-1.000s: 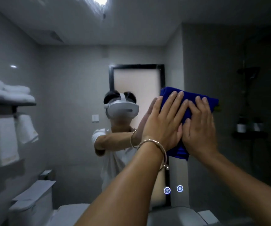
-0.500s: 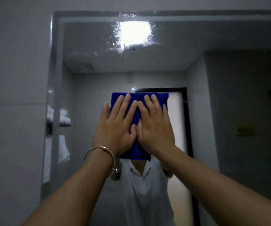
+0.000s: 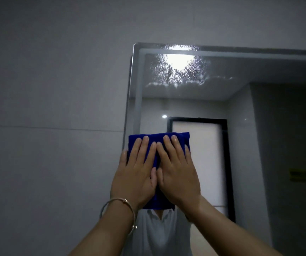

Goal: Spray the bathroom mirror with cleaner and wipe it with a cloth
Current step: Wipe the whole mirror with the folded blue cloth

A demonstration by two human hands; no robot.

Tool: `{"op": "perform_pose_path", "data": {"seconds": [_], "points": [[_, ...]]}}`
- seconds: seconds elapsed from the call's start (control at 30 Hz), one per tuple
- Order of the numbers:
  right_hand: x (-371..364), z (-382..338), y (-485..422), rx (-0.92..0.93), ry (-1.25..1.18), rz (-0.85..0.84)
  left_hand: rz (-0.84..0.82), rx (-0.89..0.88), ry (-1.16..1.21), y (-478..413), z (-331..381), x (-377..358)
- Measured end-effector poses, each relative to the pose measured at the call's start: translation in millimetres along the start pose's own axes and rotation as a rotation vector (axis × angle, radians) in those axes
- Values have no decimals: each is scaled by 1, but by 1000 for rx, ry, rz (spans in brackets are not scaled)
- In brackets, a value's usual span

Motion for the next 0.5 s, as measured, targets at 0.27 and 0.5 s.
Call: {"op": "perform_pose_path", "data": {"seconds": [0.27, 0.5], "points": [[3, -25, 1, -137, 126, -99, -6, -172, 36, -3, -22, 16], [-18, -30, 11, -239, 87, -95, 21, -183, -11, 9, -23, 8]]}}
Point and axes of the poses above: each hand's wrist, its own y-axis away from the middle knuckle, its own x-axis out of the back of the hand, z = x × y, the point moved 2 cm from there along -y, towards the middle knuckle, and after that the axes turned 14 degrees about -y, right-handed, at the moved point
